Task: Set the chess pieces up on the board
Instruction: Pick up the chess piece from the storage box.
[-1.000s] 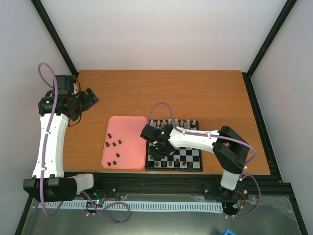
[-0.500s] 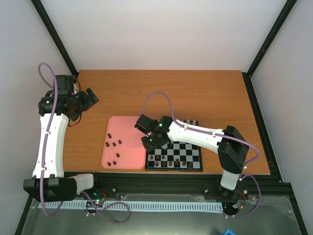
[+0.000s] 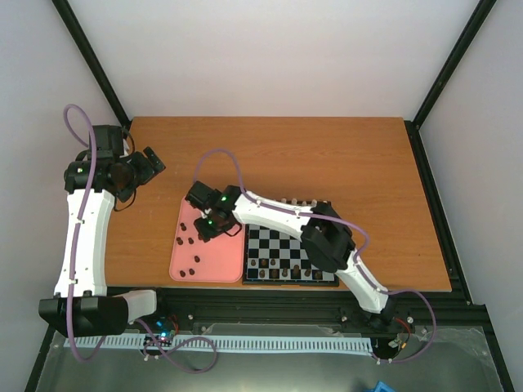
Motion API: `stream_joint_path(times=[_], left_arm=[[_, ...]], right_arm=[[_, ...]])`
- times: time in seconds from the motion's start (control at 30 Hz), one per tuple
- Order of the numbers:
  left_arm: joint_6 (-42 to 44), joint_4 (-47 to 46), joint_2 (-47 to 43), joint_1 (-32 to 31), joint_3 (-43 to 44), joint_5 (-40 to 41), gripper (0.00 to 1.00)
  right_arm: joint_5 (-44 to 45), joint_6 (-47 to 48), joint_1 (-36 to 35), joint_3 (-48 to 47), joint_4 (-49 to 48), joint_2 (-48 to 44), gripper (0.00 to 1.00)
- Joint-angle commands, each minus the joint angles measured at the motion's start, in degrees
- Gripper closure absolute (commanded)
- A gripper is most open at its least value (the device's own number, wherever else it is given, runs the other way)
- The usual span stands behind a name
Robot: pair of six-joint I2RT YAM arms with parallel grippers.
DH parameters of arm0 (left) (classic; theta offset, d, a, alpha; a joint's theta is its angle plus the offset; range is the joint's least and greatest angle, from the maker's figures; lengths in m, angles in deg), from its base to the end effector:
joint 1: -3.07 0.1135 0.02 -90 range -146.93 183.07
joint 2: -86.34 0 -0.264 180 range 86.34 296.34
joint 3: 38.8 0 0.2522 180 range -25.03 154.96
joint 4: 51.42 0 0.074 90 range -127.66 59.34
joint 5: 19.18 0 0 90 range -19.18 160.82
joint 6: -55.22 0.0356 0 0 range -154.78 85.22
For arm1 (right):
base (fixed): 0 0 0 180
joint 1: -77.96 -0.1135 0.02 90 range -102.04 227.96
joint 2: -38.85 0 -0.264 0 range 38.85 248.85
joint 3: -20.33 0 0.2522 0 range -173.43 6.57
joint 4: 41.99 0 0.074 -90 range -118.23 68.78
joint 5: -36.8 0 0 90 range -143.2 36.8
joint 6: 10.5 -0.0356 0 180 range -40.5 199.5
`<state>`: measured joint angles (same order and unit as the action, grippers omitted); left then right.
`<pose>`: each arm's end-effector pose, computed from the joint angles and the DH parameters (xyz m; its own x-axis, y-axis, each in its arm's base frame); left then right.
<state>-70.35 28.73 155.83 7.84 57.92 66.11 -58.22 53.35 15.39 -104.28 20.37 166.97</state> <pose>0.2172 0.0152 0.3888 -0.6272 -0.6341 -0.4523 -0.4897 0.7726 -0.4040 0.2181 0.4270 0.2059 -0.7743 -0.5389 -0.3318 -0.6232 0.7404 0.2519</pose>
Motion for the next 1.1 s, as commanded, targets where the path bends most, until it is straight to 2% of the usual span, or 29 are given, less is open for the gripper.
stream_joint_path(times=[0.0,0.43,0.6,1.07], left_arm=[[1.28,-0.23,-0.23,0.32,1.63,0.21,0.00],[1.38,-0.21,-0.32,0.32,1.27,0.39,0.00],[1.38,-0.21,-0.25,0.32,1.25,0.41,0.00],[1.36,-0.55,0.22,0.32,0.82,-0.14,0.00]], right_arm=[[-2.35,2.46,-0.36,-5.36,-0.48,4.31,0.51],[-1.96,2.68,-0.32,-13.22,0.20,12.33,0.53],[-0.76,2.71,-0.19,-16.69,2.06,14.55,0.60],[-2.71,2.91,0.42,-17.66,2.65,16.17,0.78]])
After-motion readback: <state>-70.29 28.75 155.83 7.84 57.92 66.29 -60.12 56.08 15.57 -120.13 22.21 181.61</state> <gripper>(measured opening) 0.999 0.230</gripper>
